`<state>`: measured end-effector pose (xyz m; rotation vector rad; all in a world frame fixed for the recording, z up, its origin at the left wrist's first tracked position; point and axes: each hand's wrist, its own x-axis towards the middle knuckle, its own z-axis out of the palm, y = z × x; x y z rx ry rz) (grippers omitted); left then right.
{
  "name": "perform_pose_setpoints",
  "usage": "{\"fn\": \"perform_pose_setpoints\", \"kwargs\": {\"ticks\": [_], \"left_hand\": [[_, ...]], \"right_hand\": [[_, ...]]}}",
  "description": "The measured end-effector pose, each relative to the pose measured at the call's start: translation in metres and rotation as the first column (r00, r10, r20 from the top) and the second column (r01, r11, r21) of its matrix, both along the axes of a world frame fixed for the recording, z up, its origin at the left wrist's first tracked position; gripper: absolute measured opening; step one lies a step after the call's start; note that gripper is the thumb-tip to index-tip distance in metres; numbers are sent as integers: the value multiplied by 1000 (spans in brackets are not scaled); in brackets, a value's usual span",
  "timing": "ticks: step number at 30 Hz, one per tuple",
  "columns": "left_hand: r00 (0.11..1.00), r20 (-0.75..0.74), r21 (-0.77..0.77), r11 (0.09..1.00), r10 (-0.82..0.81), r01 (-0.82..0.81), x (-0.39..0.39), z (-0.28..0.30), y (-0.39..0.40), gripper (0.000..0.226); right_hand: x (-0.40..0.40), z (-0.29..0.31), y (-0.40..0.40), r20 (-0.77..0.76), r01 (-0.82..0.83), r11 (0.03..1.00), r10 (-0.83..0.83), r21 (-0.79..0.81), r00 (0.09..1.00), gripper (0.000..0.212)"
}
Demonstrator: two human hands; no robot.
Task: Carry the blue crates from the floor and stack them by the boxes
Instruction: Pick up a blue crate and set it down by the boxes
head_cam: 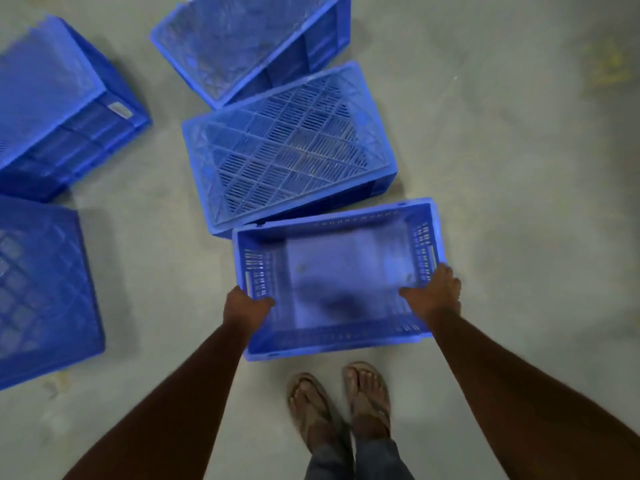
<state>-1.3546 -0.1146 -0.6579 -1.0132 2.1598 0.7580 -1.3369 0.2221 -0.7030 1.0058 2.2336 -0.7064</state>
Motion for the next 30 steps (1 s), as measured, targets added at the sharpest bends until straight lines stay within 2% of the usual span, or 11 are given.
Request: {"fn": "perform_pose_setpoints", "kwargs": {"ticks": [2, 5, 6, 9, 11, 14, 18, 21, 23, 25, 30], "left_hand": [[996, 64, 3, 998, 58, -59, -8, -27, 1, 37], [997, 71, -58, 998, 26, -22, -3, -73, -27, 67], [997, 65, -69, 997, 31, -27, -1, -83, -34, 64], [989, 29, 16, 989, 144, -144, -6, -69, -31, 18], [975, 56, 77, 972, 217, -221, -3, -59, -39, 14], [954, 104, 143, 945, 283, -295, 15, -23, -59, 24], [924, 61, 157, 911, 377, -382, 60, 76, -77, 9], [867, -75, 85, 869, 493, -487, 101, 163, -90, 5], [846, -143, 75, 858, 513, -508, 128, 222, -95, 23], [788, -205, 123, 814, 581, -568, 155, 276, -100, 30], [620, -414, 201, 731, 667, -652, 218, 388, -96, 17]], "right_hand": [[-3, -26, 6, -43, 78, 997, -77, 14, 996, 118], [-4, -56, 12, -109, 246, 969, -244, 5, 964, 116], [-3, -63, 15, -126, 274, 962, -272, 3, 954, 111], [-5, -77, 29, -154, 430, 900, -437, -75, 886, 88], [1, -73, 34, -155, 538, 826, -561, -169, 813, 74], [15, -20, 16, -257, 603, 775, -632, -191, 731, 55], [50, 78, -6, -258, 650, 701, -713, -292, 652, 44], [78, 162, -17, -218, 601, 731, -675, -323, 704, 46], [80, 227, -23, -241, 541, 765, -632, -350, 737, 36], [80, 289, -25, -248, 476, 806, -571, -352, 783, 44], [86, 409, -30, -322, 280, 845, -449, -455, 834, 28]]}}
